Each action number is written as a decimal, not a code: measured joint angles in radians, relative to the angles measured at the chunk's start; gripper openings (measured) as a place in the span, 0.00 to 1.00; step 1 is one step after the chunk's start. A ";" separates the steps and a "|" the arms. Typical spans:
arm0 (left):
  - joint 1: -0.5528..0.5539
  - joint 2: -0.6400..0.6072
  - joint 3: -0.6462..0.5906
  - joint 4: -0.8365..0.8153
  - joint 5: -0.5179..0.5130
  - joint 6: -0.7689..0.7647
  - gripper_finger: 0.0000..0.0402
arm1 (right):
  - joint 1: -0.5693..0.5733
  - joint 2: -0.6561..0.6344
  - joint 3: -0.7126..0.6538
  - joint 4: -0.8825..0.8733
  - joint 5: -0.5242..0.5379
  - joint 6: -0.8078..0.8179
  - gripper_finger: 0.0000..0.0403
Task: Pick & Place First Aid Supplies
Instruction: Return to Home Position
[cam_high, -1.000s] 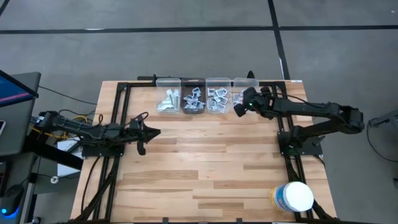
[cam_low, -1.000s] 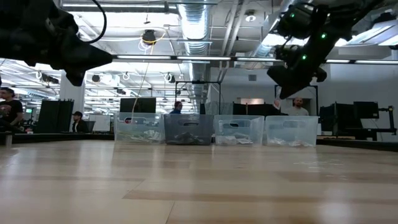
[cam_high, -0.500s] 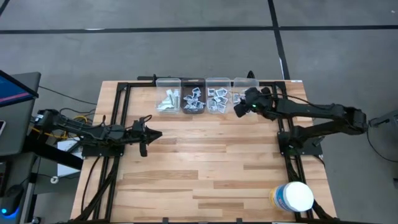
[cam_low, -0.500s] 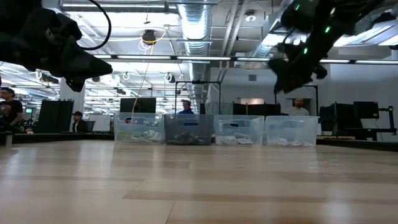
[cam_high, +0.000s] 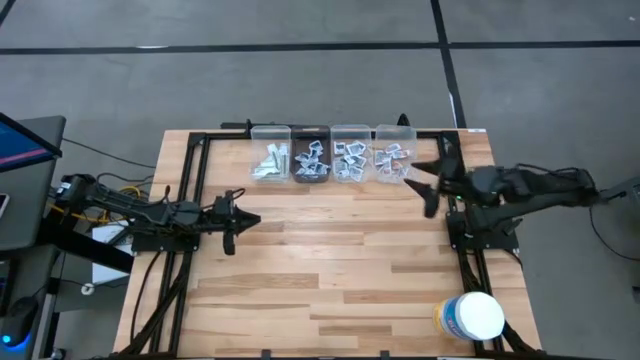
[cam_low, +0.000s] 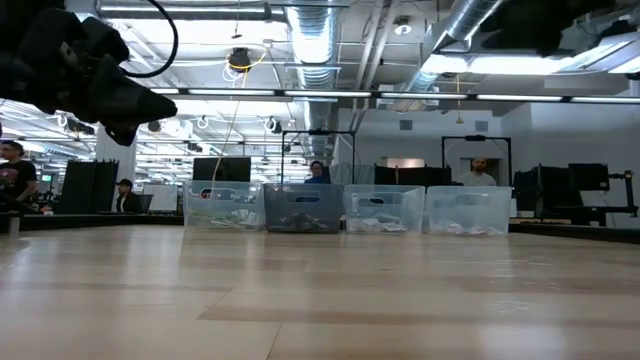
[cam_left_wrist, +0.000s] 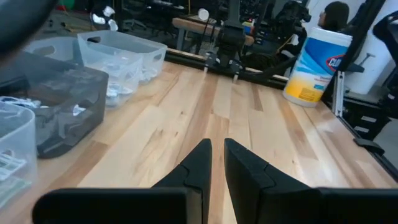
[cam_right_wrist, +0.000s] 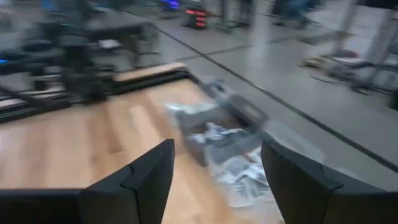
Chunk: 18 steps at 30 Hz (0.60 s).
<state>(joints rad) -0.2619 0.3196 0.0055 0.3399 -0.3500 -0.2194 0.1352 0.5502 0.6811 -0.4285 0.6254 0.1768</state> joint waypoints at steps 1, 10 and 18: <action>0.000 -0.004 0.000 -0.002 -0.007 0.007 0.11 | 0.039 -0.034 0.000 -0.023 0.000 0.000 0.58; 0.000 -0.067 0.000 -0.004 -0.023 0.032 0.11 | 0.376 -0.358 -0.225 0.148 0.005 0.027 0.58; 0.000 -0.084 0.000 -0.002 -0.020 0.029 0.11 | 0.500 -0.547 -0.519 0.569 0.056 -0.154 0.58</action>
<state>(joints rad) -0.2619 0.2352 0.0059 0.3374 -0.3698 -0.1905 0.6354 0.0036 0.1620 0.1410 0.6818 0.0229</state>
